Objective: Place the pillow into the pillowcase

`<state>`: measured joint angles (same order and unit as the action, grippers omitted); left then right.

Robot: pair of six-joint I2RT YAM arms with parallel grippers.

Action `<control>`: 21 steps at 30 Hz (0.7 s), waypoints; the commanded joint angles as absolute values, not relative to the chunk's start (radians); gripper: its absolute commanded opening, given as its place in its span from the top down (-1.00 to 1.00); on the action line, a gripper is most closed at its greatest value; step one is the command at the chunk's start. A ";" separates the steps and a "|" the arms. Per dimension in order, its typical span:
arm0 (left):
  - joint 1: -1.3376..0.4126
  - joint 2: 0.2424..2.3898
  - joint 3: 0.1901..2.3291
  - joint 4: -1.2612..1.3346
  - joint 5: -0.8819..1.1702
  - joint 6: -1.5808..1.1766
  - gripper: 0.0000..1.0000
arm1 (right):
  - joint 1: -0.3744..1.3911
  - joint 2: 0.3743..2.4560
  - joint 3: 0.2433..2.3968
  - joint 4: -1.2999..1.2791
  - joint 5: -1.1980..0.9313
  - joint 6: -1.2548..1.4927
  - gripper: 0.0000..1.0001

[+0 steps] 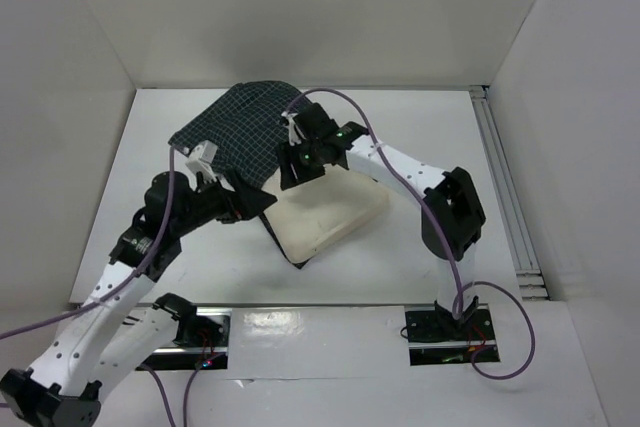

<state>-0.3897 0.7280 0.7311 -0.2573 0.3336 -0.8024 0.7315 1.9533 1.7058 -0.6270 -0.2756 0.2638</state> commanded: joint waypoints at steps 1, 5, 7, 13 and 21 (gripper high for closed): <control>-0.391 0.727 0.802 -0.374 0.183 -0.746 -0.81 | 0.683 1.763 1.622 -0.603 -0.149 0.253 -0.21; -0.391 1.023 0.996 -0.445 0.183 -0.710 -0.33 | 0.534 1.704 1.520 -0.594 -0.089 0.304 -0.07; -0.452 1.158 1.137 -0.521 0.160 -0.687 -0.33 | 0.459 1.715 1.493 -0.569 -0.066 0.324 -0.05; -0.546 1.478 1.394 -0.641 0.048 -0.657 -0.55 | 0.365 1.804 1.411 -0.487 -0.135 0.357 0.14; -0.565 1.626 1.519 -0.724 -0.011 -0.632 -0.66 | 0.484 1.813 1.281 -0.385 -0.337 0.414 0.53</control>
